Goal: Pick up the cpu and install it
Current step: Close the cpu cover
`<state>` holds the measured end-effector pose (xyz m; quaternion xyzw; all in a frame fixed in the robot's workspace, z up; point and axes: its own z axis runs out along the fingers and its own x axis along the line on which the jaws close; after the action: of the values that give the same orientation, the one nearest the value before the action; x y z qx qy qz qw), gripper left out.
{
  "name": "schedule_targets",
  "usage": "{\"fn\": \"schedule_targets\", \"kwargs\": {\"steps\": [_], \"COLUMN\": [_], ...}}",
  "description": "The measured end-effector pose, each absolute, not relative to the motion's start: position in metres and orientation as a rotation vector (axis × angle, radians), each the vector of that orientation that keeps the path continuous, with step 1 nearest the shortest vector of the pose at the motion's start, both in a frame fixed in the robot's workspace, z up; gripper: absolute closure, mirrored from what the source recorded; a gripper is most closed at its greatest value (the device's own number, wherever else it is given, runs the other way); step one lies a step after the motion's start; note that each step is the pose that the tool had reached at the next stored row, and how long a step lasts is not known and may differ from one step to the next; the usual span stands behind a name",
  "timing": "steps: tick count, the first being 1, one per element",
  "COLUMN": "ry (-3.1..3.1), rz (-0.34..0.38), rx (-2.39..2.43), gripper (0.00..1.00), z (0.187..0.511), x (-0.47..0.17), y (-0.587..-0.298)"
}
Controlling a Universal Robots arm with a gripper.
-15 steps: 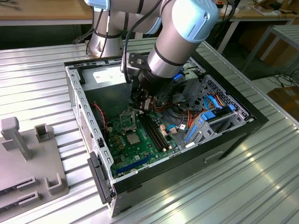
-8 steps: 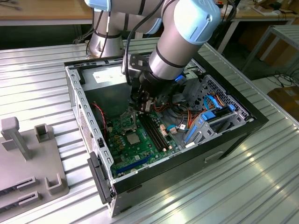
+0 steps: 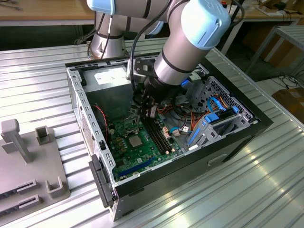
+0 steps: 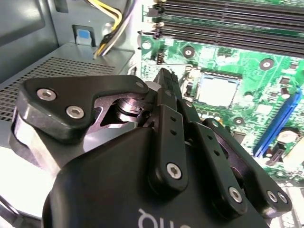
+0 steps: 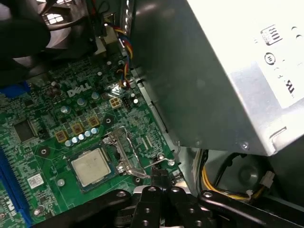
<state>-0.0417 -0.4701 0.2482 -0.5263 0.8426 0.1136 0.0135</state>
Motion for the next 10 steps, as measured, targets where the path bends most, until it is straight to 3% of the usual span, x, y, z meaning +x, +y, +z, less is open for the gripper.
{"fn": "schedule_targets", "kwargs": {"steps": [10], "ry": [2.621], "rz": [0.355], "rx": [-1.645], "gripper": [0.89], "z": [0.248], "x": [-0.042], "y": [-0.494]}}
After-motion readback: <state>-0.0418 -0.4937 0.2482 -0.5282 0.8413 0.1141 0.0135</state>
